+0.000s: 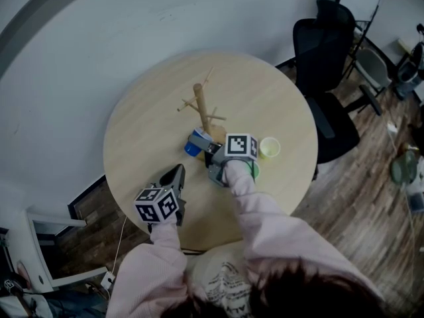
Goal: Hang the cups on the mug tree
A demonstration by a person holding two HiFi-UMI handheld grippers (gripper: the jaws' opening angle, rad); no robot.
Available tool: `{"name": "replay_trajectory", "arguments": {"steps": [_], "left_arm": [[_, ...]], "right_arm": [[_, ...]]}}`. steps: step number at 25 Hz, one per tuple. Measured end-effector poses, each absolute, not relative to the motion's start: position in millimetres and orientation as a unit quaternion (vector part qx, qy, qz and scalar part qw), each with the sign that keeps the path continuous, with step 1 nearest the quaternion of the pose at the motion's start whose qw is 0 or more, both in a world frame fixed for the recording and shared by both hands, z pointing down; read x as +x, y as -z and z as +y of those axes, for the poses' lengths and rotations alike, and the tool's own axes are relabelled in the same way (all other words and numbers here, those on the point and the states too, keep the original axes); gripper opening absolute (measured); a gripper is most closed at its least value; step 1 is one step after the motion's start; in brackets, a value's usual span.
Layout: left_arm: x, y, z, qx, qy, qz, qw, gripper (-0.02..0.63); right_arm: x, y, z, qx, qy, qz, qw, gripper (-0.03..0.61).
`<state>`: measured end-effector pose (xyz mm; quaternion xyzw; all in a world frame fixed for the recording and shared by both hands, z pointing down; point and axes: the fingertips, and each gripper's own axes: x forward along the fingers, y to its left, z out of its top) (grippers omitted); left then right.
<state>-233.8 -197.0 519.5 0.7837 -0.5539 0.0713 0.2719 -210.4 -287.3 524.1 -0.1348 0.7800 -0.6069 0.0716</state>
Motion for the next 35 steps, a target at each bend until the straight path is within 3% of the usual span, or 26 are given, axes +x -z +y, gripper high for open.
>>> {"name": "replay_trajectory", "arguments": {"steps": [35], "left_arm": [[-229.3,-521.6,-199.3,0.782,-0.086,-0.557,0.267,0.0]], "right_arm": [[-205.8,-527.8,-295.9,-0.076,0.682,0.716,0.129,0.302]]}}
